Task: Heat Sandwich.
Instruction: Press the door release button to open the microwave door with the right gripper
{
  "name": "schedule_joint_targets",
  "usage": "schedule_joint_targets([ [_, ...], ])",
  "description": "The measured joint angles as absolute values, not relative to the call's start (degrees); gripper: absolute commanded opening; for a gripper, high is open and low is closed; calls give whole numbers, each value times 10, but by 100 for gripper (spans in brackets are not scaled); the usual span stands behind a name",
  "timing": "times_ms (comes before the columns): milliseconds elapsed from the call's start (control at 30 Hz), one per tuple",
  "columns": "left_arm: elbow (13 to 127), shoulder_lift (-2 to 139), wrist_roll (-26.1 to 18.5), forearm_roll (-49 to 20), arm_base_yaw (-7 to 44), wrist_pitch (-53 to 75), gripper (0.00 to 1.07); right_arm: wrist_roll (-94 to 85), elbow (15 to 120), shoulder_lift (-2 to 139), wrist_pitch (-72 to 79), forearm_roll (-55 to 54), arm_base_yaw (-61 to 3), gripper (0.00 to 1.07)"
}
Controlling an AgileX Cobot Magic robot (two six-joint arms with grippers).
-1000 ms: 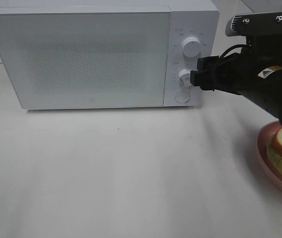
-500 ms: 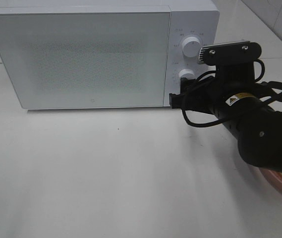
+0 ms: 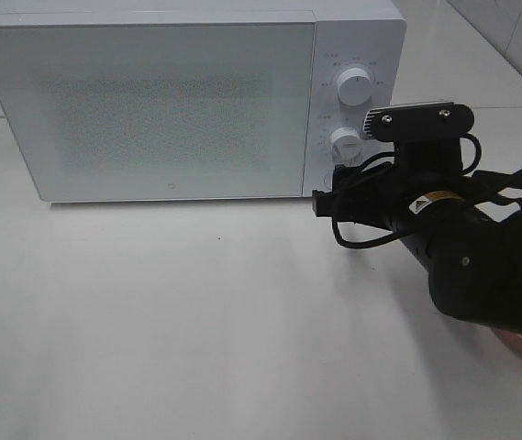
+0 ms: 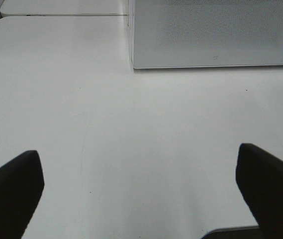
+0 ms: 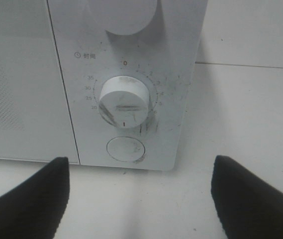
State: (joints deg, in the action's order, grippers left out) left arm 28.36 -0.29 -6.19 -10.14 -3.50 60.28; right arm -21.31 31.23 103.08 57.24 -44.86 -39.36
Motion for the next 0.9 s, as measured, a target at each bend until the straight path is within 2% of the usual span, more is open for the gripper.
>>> schedule_joint_targets([
  [233,284,-3,-62,-101,-35,603,103,-158,312,1031,570,-449,-394,76],
  [567,284,-3,-62,-101,-35,603,103,73,312,1031,564,-449,-394,76],
  [733,284,-3,-62,-101,-35,603,103,217,312,1031,564,-449,-394,73],
  [900,284,-3,-62,-101,-35,603,103,366,312,1031,564,-449,-394,64],
])
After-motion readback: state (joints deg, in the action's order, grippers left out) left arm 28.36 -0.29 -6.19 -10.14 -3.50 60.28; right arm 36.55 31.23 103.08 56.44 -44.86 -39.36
